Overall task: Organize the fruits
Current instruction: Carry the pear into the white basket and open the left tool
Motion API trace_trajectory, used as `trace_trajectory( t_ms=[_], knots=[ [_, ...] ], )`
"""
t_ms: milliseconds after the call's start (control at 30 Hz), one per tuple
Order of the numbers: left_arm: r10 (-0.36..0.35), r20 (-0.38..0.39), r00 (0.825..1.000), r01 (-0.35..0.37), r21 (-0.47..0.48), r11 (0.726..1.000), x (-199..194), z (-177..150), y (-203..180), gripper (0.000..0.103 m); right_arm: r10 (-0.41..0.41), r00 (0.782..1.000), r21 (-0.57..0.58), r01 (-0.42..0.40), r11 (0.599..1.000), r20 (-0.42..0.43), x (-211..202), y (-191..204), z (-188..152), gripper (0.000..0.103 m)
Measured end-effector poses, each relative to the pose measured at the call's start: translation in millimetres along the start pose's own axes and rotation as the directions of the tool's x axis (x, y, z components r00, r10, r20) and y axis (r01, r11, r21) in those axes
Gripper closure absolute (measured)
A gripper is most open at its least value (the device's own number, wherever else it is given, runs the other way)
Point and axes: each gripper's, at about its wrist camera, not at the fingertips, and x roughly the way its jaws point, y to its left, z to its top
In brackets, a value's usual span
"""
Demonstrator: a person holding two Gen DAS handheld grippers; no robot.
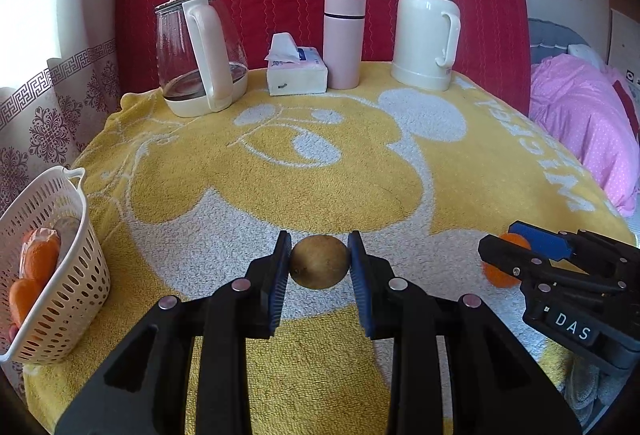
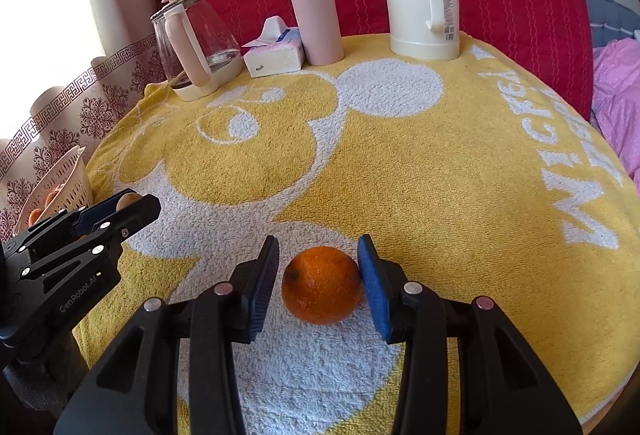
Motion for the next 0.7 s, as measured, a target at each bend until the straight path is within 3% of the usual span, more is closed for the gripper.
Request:
trace_trajectory(
  t_ms=[267, 700],
  knots=[
    [0.014, 0.002, 1.000, -0.013, -0.015, 1.000, -1, 1, 5, 0.073, -0.014, 0.997, 0.014, 0.015, 1.000, -0.079, 14, -3, -2, 0.061],
    [0.019, 0.006, 1.000, -0.019, -0.024, 1.000, -3, 1, 7, 0.073, 0.023, 0.999, 0.013, -0.022, 1.000, -0.029, 4, -2, -2, 0.063]
  ],
)
